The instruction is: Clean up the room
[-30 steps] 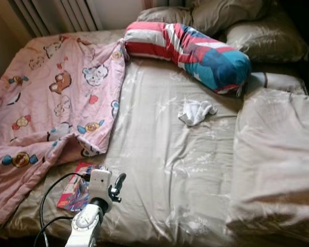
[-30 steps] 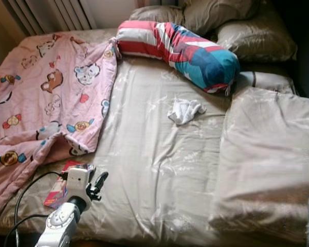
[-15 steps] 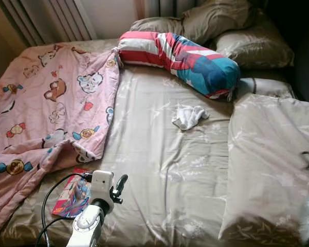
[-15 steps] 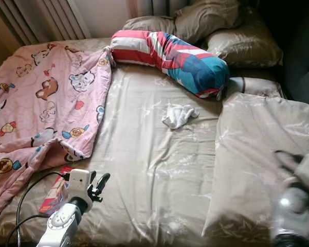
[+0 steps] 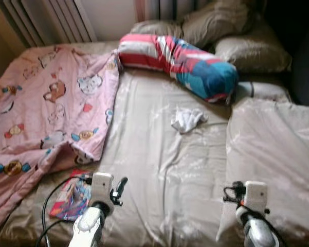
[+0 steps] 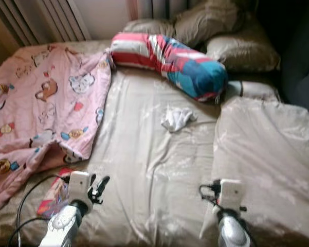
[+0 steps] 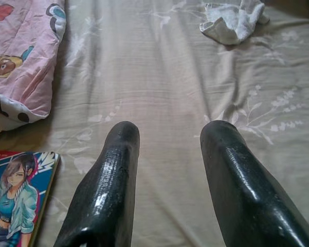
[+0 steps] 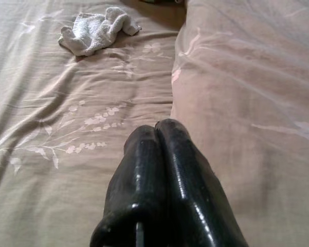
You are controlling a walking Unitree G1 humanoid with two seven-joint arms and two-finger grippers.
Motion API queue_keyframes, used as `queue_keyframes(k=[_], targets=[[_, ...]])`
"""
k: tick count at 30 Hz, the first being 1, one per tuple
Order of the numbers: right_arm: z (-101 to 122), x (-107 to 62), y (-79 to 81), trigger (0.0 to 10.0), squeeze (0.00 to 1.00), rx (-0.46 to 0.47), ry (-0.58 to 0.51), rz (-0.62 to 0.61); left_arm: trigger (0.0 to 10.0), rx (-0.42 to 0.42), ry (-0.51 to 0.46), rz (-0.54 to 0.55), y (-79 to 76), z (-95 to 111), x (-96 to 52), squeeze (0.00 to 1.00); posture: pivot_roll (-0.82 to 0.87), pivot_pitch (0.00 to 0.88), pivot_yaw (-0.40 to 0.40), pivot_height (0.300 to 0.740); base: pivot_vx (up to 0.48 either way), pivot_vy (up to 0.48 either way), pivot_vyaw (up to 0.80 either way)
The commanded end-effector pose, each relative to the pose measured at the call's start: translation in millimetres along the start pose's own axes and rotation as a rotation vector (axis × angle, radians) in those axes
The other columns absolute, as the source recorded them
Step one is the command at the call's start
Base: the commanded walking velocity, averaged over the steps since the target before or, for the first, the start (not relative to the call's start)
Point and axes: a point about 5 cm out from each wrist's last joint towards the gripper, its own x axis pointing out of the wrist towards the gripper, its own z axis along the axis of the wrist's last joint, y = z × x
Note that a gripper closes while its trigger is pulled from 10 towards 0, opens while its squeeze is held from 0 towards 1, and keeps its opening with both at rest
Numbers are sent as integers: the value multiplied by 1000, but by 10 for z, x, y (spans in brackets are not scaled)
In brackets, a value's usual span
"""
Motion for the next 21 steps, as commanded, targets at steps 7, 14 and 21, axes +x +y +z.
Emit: queue_keyframes(k=[7,14,21], targets=[[24,48,-133,10000,0,38,-1,-45,10000,-38,24,54,4,-123,-55,0,-49,207,-2,740,0,0,0],[86,116,-42,10000,0,58,-31,-8,10000,-25,10,111,151,-126,-125,0,-45,162,4,740,0,0,0],[27,98,17,10000,0,70,-14,1,10000,-5,-2,133,179,-121,-139,0,-37,145,4,740,0,0,0]])
